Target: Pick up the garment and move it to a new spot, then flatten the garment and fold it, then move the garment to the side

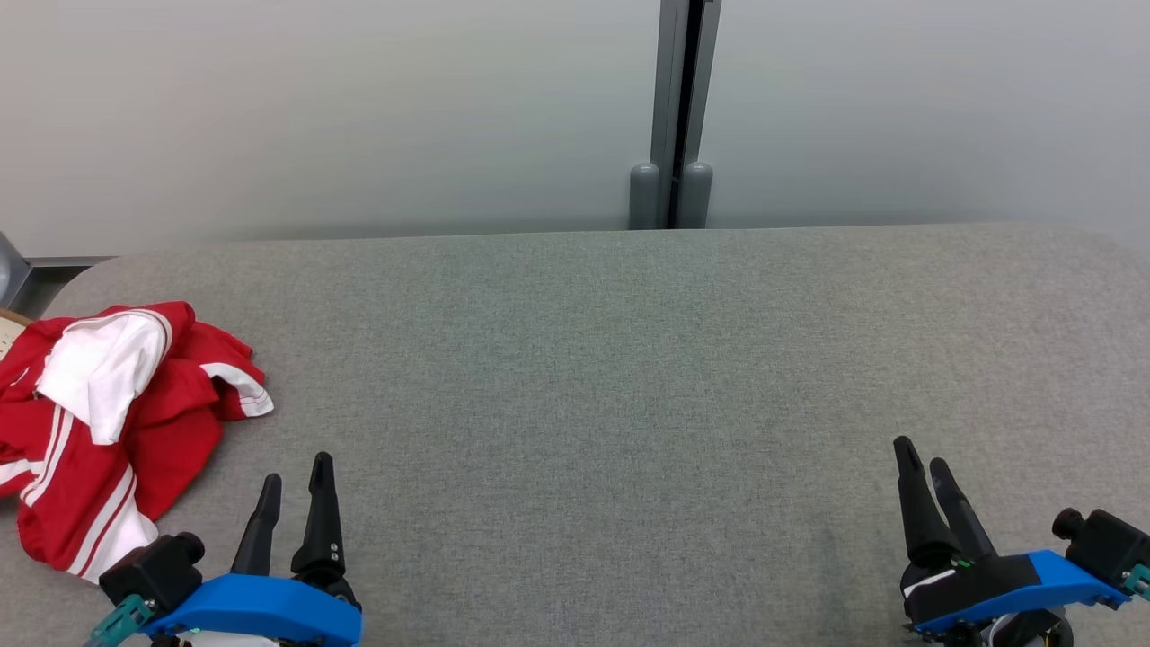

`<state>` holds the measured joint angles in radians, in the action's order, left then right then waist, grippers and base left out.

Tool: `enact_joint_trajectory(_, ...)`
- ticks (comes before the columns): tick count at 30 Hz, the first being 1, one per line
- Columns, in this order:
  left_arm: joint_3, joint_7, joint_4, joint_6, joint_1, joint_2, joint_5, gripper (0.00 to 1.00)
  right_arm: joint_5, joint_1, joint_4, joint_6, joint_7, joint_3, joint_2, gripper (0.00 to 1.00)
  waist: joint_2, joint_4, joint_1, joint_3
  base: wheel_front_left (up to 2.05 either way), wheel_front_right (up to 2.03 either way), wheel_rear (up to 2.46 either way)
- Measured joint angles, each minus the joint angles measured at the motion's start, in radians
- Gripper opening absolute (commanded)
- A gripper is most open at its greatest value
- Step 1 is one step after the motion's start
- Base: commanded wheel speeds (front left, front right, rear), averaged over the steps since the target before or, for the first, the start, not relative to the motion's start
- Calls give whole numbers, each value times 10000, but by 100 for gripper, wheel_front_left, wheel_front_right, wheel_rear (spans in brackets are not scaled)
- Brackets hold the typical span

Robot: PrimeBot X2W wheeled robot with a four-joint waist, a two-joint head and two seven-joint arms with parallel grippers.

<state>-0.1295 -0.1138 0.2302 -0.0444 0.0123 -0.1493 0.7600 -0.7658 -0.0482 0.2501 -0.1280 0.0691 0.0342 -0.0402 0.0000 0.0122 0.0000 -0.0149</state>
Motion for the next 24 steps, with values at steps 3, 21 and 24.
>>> enact_joint_trajectory(3,-92,-82,-15,10,0,-54,-347,100,368,0,-12,-10,44,-21,-2,100,0,2,0,-2,0,0,0)
enact_joint_trajectory(21,-541,-556,-84,176,-3,-267,-2121,100,2330,2,-188,-10,291,-153,-25,100,0,-14,0,-34,0,0,0)
enact_joint_trajectory(24,-612,-621,-84,186,-4,-288,-2359,100,2579,5,-230,-12,313,-173,-29,100,0,-14,0,-51,0,0,0)
